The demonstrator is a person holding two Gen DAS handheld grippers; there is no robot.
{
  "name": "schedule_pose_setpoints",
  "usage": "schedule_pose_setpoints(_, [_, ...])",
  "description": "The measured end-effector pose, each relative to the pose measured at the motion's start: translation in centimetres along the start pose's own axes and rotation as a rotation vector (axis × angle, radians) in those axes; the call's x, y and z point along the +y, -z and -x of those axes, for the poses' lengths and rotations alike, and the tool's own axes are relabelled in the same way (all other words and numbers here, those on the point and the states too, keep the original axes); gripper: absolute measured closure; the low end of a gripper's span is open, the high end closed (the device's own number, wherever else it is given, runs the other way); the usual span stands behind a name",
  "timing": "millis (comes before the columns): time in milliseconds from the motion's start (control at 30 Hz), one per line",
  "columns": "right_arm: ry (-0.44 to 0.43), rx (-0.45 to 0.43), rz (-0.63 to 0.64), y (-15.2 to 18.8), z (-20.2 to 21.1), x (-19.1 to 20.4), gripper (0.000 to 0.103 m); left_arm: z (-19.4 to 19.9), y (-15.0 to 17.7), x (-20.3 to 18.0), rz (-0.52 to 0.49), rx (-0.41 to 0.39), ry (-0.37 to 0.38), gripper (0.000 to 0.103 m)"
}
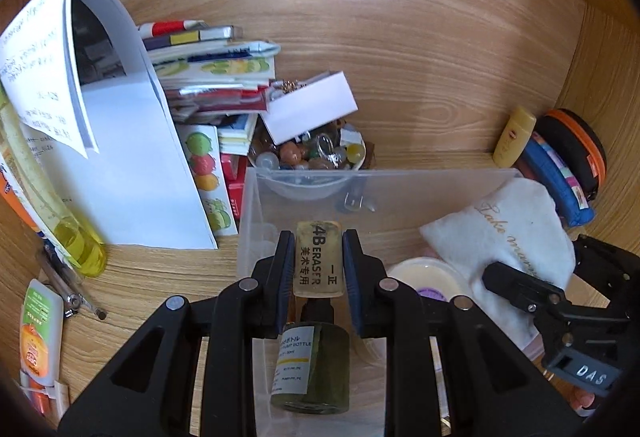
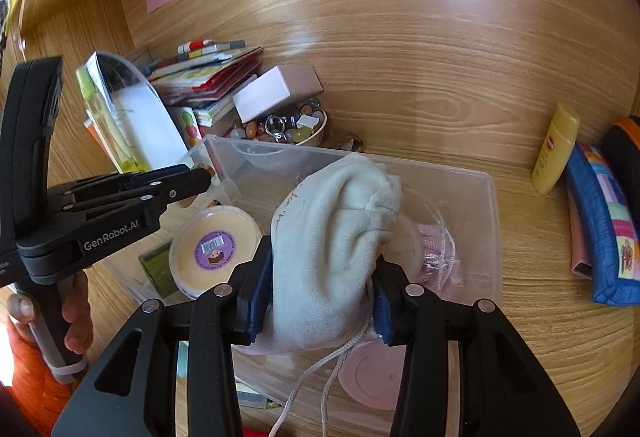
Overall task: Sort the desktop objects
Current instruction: 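Carry the eraser and white bag into the clear bin and release both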
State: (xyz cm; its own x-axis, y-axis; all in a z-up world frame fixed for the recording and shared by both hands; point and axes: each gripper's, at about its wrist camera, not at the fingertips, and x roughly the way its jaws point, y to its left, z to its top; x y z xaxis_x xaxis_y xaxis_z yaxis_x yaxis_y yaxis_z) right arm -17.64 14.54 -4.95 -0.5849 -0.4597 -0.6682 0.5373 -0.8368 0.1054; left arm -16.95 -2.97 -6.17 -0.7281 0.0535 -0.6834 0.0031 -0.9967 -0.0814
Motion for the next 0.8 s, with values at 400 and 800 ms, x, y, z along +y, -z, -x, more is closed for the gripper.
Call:
schedule_pose_setpoints(400, [0.05,0.008,0.088,0.6,-0.4,1.6,0.058,-0.2,0.5,-0.2,-0.014,0.015,0.009,0.077])
schedule_pose_setpoints(800, [0.021,0.061,0.1,0.8,0.2,1.9,0.037,1.9,0.8,-0.7,-0.032,-0.029,0.039,0.047])
